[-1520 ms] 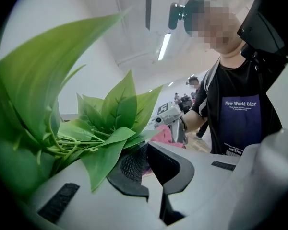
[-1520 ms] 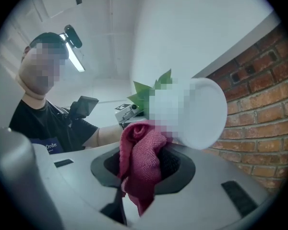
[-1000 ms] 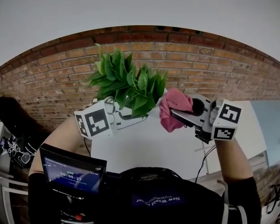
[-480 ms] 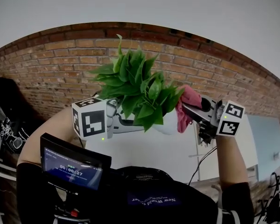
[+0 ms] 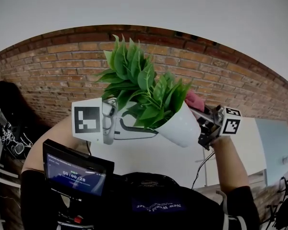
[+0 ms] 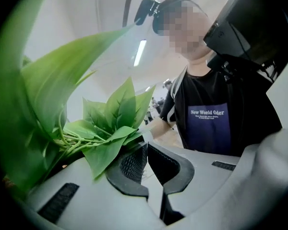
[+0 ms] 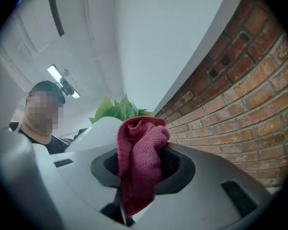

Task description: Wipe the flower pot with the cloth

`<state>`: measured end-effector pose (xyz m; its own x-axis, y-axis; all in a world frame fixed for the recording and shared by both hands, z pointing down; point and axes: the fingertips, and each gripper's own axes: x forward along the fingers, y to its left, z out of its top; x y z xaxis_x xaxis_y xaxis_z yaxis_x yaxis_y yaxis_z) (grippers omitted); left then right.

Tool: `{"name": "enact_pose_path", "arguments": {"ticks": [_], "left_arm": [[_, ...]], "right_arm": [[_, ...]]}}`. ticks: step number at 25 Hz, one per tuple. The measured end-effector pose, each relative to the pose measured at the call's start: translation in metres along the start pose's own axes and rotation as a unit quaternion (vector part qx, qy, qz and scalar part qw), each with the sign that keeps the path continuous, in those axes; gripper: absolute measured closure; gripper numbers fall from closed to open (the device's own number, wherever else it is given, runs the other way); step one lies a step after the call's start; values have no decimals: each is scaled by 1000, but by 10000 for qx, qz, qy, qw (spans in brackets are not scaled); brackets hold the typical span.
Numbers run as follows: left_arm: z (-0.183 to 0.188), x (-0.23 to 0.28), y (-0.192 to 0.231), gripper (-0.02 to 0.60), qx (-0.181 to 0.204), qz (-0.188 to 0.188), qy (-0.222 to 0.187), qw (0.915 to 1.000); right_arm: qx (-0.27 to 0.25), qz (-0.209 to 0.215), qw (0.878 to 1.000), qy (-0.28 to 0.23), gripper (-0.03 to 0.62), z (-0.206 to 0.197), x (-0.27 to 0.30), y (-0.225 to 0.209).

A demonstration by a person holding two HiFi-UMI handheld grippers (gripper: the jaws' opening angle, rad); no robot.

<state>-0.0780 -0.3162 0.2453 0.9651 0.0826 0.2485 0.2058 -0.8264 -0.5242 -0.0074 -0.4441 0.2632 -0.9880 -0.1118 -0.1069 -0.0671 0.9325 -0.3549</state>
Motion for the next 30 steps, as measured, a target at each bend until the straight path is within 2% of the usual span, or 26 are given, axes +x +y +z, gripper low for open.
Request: {"name": "enact_pose_path", "arguments": {"ticks": [3,5,11,18,22,25,30], "left_arm": [[2,4,5,572,-427,316,-185,9984],[0,8,9,572,-580,474,-225,9969],[-13,13,21,572,-541,862,-165,9947],[-18,-10,52,572,-850,1084,-69,9905],[-42,-7,73,572,-706,1272,228,9891],[-63,0,87,572,-442,1260,541,9896],[-84,15,97,573,-299,1215,1040,9867]], "right_arm": [[-33,98,9999,56,485,-22,3,5],[-72,190,9998,49,485,-33,6,11],[-57,386,9992,-80,485,-55,11,20],[206,264,9994,18,485,-47,31,26],[83,222,9997,112,485,-51,35,26],[-73,193,9997,101,485,-42,39,29],[-421,40,9991,73,485,-16,31,31]]}}
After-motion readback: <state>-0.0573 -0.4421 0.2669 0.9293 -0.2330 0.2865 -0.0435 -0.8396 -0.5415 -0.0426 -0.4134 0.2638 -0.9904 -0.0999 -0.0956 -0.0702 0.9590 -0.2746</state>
